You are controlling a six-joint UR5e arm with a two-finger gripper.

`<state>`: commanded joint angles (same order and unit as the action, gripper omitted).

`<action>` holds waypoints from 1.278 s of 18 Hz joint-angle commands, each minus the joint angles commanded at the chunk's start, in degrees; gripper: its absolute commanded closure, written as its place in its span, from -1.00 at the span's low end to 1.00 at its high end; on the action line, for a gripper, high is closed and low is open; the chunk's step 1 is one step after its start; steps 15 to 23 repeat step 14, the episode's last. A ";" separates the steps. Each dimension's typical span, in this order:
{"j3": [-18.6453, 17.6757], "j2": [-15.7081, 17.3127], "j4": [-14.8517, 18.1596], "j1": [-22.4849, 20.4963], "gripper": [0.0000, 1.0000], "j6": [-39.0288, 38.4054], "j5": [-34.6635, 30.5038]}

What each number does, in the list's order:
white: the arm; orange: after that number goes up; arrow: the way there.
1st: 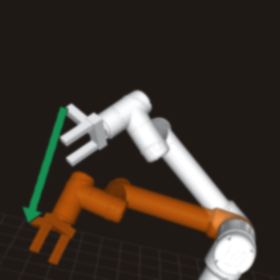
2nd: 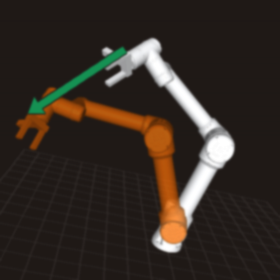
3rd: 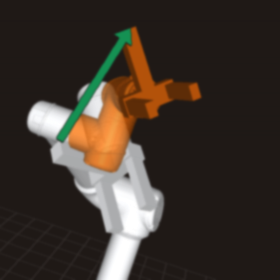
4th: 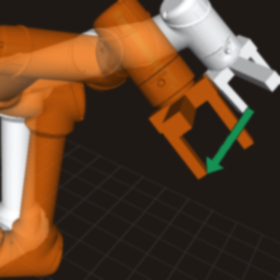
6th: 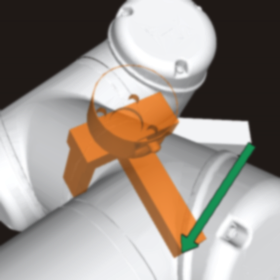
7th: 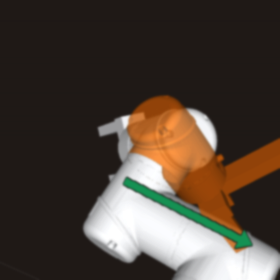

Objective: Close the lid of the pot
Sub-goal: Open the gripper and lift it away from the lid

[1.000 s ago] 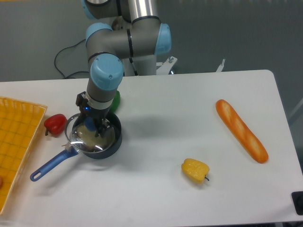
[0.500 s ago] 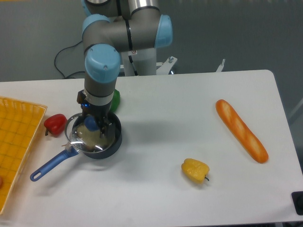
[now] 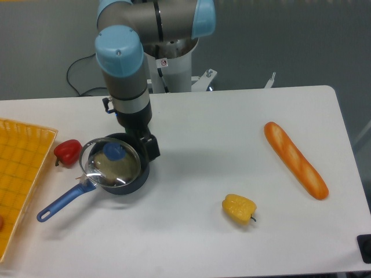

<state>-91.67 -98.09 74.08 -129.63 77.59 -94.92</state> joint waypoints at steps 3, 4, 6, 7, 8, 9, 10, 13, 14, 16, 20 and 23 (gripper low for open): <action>0.00 1.23 2.47 -2.11 -1.00 6.76 0.26; 0.00 1.50 2.47 -2.29 -1.00 7.66 0.44; 0.17 1.85 2.12 -2.47 -1.00 7.66 0.70; 0.78 1.94 2.47 -2.73 -1.00 7.66 0.79; 1.05 2.11 2.64 -3.08 -1.00 7.66 1.31; 1.05 2.46 2.82 -3.69 -1.00 7.75 2.36; 1.05 2.64 3.08 -4.39 -1.00 7.84 3.24; 1.05 3.08 3.26 -5.28 -1.00 7.84 4.22; 0.88 3.17 3.26 -5.45 -1.00 7.84 4.22; 0.88 3.17 3.26 -5.45 -1.00 7.84 4.22; 0.88 3.17 3.26 -5.45 -1.00 7.84 4.22; 0.88 3.17 3.26 -5.45 -1.00 7.84 4.22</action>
